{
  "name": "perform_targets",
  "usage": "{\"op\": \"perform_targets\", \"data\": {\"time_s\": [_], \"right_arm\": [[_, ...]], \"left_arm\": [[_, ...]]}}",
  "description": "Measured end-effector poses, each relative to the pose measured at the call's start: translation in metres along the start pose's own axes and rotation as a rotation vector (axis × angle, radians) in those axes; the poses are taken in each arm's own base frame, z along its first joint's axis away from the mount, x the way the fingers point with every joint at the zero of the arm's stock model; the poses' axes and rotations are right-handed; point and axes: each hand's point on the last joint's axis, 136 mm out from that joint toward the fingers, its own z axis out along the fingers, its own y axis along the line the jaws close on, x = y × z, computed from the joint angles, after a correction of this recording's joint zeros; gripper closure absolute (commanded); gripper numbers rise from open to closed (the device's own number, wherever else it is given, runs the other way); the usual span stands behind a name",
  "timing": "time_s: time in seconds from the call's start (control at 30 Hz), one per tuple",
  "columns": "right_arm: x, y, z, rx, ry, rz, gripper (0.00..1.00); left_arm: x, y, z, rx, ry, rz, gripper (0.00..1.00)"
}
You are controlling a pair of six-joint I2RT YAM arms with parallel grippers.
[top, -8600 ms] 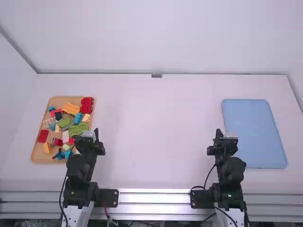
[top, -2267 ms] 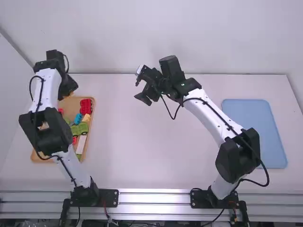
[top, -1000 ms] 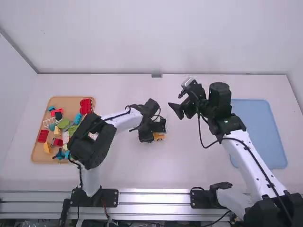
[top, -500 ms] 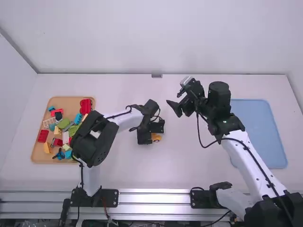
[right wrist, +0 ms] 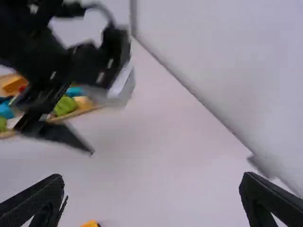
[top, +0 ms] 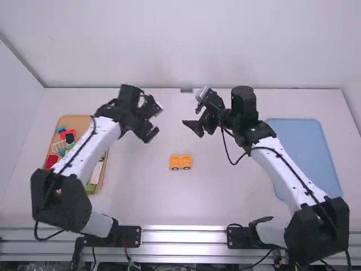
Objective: Assemble lego blocks to make yellow taxi
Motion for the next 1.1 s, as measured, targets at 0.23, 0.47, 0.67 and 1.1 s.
{"op": "perform_targets", "data": {"time_s": [0.23,0.47,0.67,1.1], "right_arm": [[-0.025,0.039,0.027,-0.207,-0.012,-0.077,0.01],[-0.026,0.050,0.054,-0.296,0.002,-0.087,0.02],[-0.027,0.054,0.056,-0.312,-0.003,-0.103,0.01],[-0.027,0.053,0.056,-0.309,-0.003,-0.113,0.01]], "left_arm": [[0.055,0.091,-0.062,-0.199,-0.061,-0.618,0.01],[0.148,0.142,-0.101,-0.400,-0.014,-1.218,0.01],[0.216,0.160,-0.129,-0.576,0.028,-1.543,0.01],[0.320,0.182,-0.152,-0.681,0.039,-1.879,0.01]]}}
